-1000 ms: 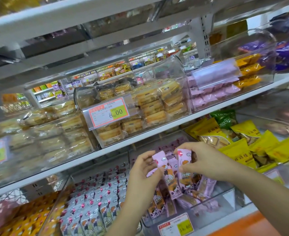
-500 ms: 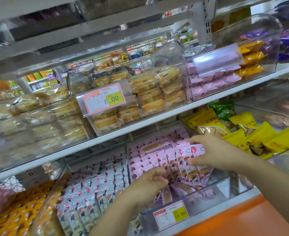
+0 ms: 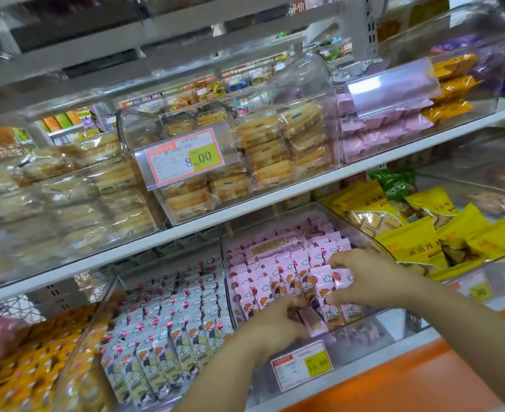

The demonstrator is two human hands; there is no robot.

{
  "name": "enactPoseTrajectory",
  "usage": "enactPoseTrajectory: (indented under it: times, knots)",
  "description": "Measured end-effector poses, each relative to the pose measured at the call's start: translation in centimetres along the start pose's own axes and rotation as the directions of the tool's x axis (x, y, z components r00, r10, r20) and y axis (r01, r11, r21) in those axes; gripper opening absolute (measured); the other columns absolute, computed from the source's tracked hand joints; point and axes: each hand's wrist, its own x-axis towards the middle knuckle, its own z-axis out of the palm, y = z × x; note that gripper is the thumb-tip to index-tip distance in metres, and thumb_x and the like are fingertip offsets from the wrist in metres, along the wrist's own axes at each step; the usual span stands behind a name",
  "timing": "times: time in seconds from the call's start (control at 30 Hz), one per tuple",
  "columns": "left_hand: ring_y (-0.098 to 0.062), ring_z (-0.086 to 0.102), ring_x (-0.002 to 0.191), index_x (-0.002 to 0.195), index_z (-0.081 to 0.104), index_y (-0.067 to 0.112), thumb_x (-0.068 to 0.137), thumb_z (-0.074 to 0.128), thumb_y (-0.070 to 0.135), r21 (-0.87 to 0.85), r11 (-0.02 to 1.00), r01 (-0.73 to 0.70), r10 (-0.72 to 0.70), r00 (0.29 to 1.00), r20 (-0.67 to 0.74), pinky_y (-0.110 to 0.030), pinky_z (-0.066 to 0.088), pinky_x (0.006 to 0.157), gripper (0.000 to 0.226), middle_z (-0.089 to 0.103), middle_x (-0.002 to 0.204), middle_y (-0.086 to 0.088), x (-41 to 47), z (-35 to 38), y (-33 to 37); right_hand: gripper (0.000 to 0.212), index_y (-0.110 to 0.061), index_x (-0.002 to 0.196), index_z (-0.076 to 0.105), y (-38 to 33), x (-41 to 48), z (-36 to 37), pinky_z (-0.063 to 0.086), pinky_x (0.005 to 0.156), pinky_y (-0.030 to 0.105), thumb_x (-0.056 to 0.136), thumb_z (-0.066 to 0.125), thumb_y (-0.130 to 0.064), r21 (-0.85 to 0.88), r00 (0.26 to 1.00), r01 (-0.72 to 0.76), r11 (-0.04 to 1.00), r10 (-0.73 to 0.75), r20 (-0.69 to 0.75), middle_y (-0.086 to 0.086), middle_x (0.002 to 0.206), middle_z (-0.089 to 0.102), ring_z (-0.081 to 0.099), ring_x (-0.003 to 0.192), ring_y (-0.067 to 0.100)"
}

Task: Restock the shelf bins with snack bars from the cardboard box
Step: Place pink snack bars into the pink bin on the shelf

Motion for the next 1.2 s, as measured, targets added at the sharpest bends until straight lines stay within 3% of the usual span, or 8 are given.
enactPoseTrajectory:
  times: [0.17,0.3,0.5,0.6,0.77,0.9,1.03,1.2]
  knots:
    - [-0.014,0.06,0.102,0.114,0.056,0.033,0.077,0.072,0.001,-0.075,0.992,-0.101,0.097,0.994,-0.046,-0.029,0.049,0.097,0.051,0.06,0.119,-0.001,0.0,0.0,-0.4,0.073,-0.021,0.139,0.044,0.5,0.2,0.2,0.039,0.098,0.025,0.078,0.071,-0.05,0.065,0.996,-0.055,0.996,0.06,-0.066,-0.006,0.142,0.048,0.046,0.127,0.012]
    - [-0.018,0.063,0.101,0.11,0.06,0.034,0.076,0.074,0.0,-0.092,0.984,-0.153,0.142,0.983,-0.113,-0.031,0.053,0.091,0.05,0.063,0.114,0.002,0.1,-0.1,-0.6,0.072,-0.02,0.138,0.045,0.4,0.4,0.1,0.04,0.098,0.028,0.078,0.071,-0.05,0.112,0.989,-0.088,0.99,0.101,-0.111,-0.004,0.142,0.048,0.047,0.127,0.015]
    - [-0.018,0.057,0.106,0.129,0.05,0.035,0.082,0.071,0.005,0.174,0.938,-0.298,0.331,0.921,-0.205,-0.024,0.047,0.091,0.059,0.045,0.123,0.013,-0.1,-0.2,0.6,0.067,-0.018,0.134,0.048,-0.3,0.8,0.6,0.043,0.091,0.029,0.079,0.07,-0.05,0.188,0.953,-0.132,0.973,0.177,-0.247,0.002,0.135,0.054,0.052,0.119,0.021]
    - [-0.015,0.053,0.103,0.135,0.047,0.029,0.086,0.065,0.005,0.425,0.865,-0.266,0.4,0.878,-0.264,-0.023,0.042,0.093,0.057,0.043,0.128,0.009,1.1,-0.1,1.3,0.065,-0.021,0.135,0.047,-1.1,0.9,1.2,0.045,0.091,0.03,0.081,0.067,-0.051,0.146,0.952,-0.113,0.983,0.149,-0.269,0.001,0.134,0.057,0.054,0.119,0.021]
    - [-0.021,0.055,0.11,0.136,0.045,0.027,0.088,0.051,-0.006,0.591,0.791,-0.159,0.405,0.86,-0.31,-0.03,0.045,0.091,0.059,0.047,0.134,-0.002,2.2,-0.8,1.7,0.065,-0.023,0.139,0.043,-0.9,1.4,0.9,0.046,0.095,0.031,0.083,0.067,-0.047,0.119,0.968,-0.095,0.988,0.119,-0.219,0.0,0.139,0.052,0.053,0.122,0.02]
    - [-0.023,0.046,0.122,0.138,0.04,0.03,0.087,0.054,-0.001,0.809,0.587,-0.031,0.495,0.804,-0.328,-0.035,0.04,0.096,0.062,0.05,0.134,0.0,2.2,-1.0,1.5,0.059,-0.027,0.139,0.041,-0.9,1.5,0.9,0.048,0.085,0.028,0.087,0.064,-0.045,0.045,0.966,-0.105,0.993,0.112,-0.235,-0.002,0.134,0.056,0.058,0.113,0.019]
    - [-0.021,0.036,0.129,0.139,0.036,0.034,0.09,0.057,0.011,0.819,0.572,0.053,0.496,0.772,-0.397,-0.034,0.031,0.103,0.058,0.041,0.139,0.003,2.3,-1.5,0.8,0.052,-0.03,0.134,0.043,-1.1,1.7,1.7,0.044,0.068,0.025,0.088,0.063,-0.044,0.021,0.952,-0.084,0.996,0.087,-0.294,0.0,0.114,0.067,0.062,0.087,0.019]
    - [-0.019,0.033,0.129,0.14,0.034,0.032,0.093,0.054,0.021,0.831,0.556,-0.035,0.567,0.747,-0.347,-0.032,0.03,0.102,0.052,0.034,0.14,0.005,0.9,-1.1,1.6,0.048,-0.029,0.128,0.05,-1.3,1.8,0.2,0.049,0.081,0.028,0.085,0.066,-0.043,0.033,0.964,-0.018,0.999,0.026,-0.266,-0.002,0.126,0.061,0.061,0.104,0.019]
